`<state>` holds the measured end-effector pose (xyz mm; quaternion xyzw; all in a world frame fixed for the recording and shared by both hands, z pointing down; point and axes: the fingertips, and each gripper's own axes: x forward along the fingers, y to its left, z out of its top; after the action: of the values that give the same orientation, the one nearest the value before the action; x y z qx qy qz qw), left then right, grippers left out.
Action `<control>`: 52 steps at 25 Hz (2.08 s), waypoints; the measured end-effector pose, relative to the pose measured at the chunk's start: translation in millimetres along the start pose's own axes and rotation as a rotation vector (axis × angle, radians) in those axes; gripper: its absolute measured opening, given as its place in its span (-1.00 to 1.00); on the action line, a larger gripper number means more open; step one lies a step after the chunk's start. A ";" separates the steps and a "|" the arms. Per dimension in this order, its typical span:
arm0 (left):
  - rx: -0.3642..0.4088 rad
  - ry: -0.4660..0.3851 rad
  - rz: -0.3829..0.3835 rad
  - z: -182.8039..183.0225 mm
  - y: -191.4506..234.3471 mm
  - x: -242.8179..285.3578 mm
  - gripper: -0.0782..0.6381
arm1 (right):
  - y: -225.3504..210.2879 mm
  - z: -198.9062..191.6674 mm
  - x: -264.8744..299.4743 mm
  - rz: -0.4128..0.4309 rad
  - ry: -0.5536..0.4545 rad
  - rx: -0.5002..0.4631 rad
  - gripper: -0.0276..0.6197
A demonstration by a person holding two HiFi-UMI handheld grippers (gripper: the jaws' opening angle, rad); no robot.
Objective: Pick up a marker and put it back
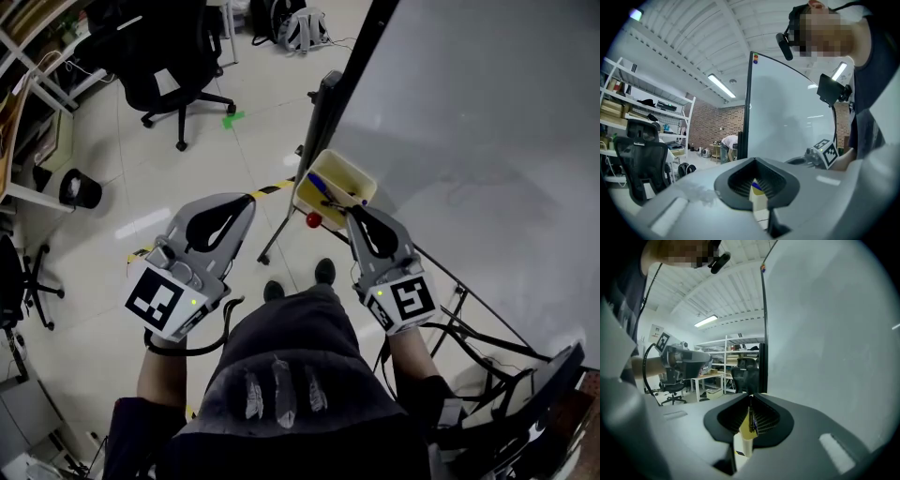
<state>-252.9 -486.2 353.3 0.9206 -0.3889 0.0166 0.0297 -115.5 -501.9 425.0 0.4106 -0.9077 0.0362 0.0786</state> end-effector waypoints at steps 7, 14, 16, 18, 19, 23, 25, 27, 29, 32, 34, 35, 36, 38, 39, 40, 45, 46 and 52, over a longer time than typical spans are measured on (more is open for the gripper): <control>0.029 -0.027 -0.004 12.9 1.4 6.5 -0.76 | 9.8 42.3 3.3 0.050 -0.068 -0.050 -0.82; 0.086 -0.065 -0.005 36.6 3.0 -0.4 -0.76 | 18.3 113.6 0.5 0.080 -0.204 -0.127 -0.82; 0.099 -0.070 -0.002 41.5 4.5 -6.1 -0.76 | 21.5 132.7 -3.0 0.085 -0.240 -0.146 -0.82; 0.107 -0.092 0.004 50.3 5.3 -12.0 -0.76 | 26.4 151.9 -8.9 0.092 -0.274 -0.162 -0.82; 0.111 -0.105 0.007 55.5 5.5 -15.4 -0.76 | 29.8 161.1 -12.1 0.095 -0.288 -0.175 -0.82; 0.111 -0.145 0.014 75.7 6.8 -31.9 -0.76 | 45.9 191.8 -23.1 0.098 -0.320 -0.217 -0.82; 0.098 -0.159 0.018 81.4 7.2 -38.2 -0.76 | 51.5 200.3 -27.3 0.101 -0.324 -0.217 -0.82; 0.086 -0.167 0.024 82.2 5.6 -40.8 -0.76 | 54.1 201.5 -30.7 0.106 -0.324 -0.214 -0.82; 0.082 -0.168 0.030 80.2 1.0 -41.3 -0.76 | 54.7 196.7 -33.3 0.113 -0.318 -0.209 -0.82; 0.083 -0.153 0.044 75.5 -10.3 -43.4 -0.76 | 53.9 187.0 -38.3 0.130 -0.311 -0.195 -0.82; 0.091 -0.140 0.057 74.4 -20.1 -45.5 -0.76 | 53.4 184.8 -45.9 0.145 -0.321 -0.185 -0.82; 0.097 -0.137 0.065 75.9 -25.8 -46.6 -0.76 | 53.4 185.7 -51.6 0.154 -0.330 -0.183 -0.82; 0.105 -0.137 0.074 78.7 -32.6 -47.6 -0.76 | 53.5 187.3 -58.5 0.163 -0.340 -0.183 -0.82; 0.119 -0.140 0.088 85.4 -50.7 -49.0 -0.76 | 52.9 189.7 -76.6 0.180 -0.358 -0.182 -0.82; 0.126 -0.141 0.094 88.3 -62.2 -49.4 -0.76 | 52.0 189.9 -87.5 0.188 -0.366 -0.180 -0.82; 0.131 -0.143 0.100 90.7 -75.0 -50.1 -0.76 | 51.2 189.4 -99.3 0.197 -0.373 -0.179 -0.82; 0.103 -0.170 0.156 94.1 -146.0 -72.0 -0.76 | 56.1 173.0 -159.0 0.268 -0.379 -0.170 -0.82; 0.098 -0.168 0.168 91.8 -161.5 -76.5 -0.76 | 57.2 168.1 -171.3 0.283 -0.375 -0.164 -0.82; 0.111 -0.124 0.240 82.5 -236.9 -89.8 -0.76 | 61.7 146.6 -229.5 0.359 -0.365 -0.125 -0.82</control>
<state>-145.0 -262.7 256.3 0.8670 -0.4959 -0.0157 -0.0475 -29.1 -310.6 240.9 0.2371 -0.9656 -0.0815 -0.0689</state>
